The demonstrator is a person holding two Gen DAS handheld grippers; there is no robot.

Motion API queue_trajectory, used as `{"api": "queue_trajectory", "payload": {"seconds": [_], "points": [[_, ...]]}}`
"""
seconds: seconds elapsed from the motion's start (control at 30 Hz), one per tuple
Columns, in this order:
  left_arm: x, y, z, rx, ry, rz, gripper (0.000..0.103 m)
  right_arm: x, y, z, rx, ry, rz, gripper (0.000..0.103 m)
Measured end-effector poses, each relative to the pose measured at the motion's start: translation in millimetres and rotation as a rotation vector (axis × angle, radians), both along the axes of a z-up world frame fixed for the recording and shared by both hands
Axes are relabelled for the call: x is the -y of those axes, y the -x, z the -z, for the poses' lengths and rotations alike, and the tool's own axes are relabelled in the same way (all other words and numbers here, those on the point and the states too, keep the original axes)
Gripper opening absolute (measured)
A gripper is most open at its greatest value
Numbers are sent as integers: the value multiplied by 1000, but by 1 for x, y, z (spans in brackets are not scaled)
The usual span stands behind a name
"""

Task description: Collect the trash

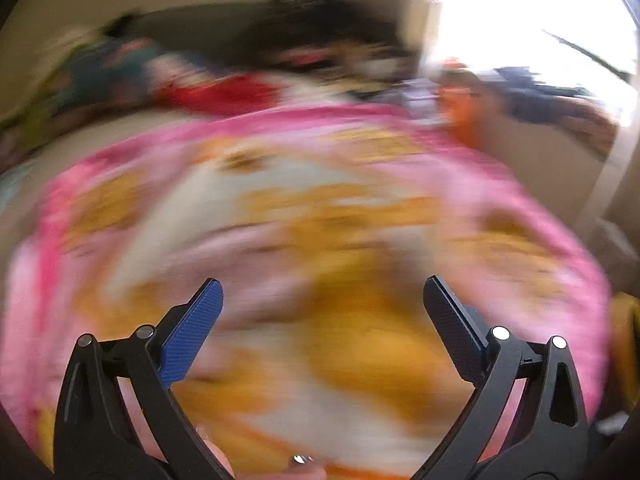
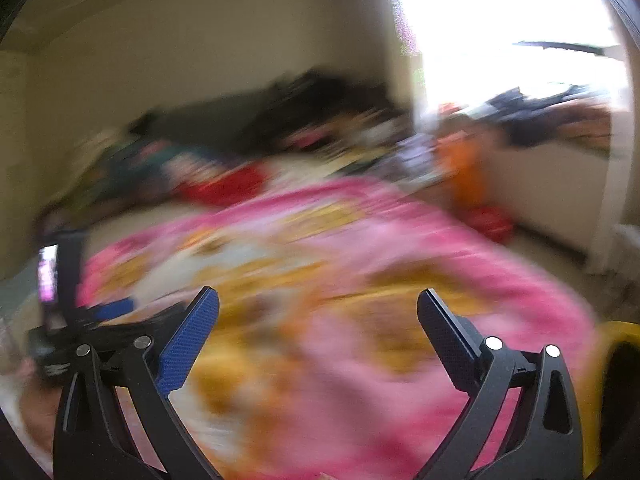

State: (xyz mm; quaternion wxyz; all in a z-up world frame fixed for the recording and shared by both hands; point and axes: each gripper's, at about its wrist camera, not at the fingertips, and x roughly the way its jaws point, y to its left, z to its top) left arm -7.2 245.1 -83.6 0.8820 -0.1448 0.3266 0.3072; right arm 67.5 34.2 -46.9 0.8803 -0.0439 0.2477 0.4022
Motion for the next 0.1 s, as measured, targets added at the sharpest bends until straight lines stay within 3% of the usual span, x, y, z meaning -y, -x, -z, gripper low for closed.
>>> {"api": "queue_trajectory", "payload": {"seconds": [0.1], "points": [[-74,25,37,-82,87,-214,92,-107,3,38,-129,146,-158,97]]}}
